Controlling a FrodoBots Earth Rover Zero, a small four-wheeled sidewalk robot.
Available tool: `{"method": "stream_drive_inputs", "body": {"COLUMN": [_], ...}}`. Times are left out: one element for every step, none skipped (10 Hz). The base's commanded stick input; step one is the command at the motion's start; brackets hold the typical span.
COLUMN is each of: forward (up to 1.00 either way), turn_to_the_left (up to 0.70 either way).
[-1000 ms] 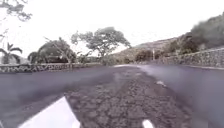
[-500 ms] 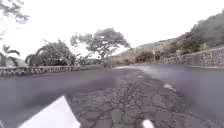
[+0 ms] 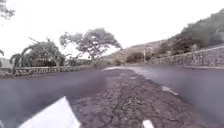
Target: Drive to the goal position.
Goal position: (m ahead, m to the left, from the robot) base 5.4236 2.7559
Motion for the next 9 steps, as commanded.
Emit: {"method": "stream_drive_inputs", "body": {"forward": [0.85, 0.85, 0.85, 0.85, 0.85, 0.85, 0.85, 0.85, 0.85], "turn_to_the_left": [-0.34, -0.34, -0.23, 0.00, 0.00, 0.00, 0.00, 0.00, 0.00]}}
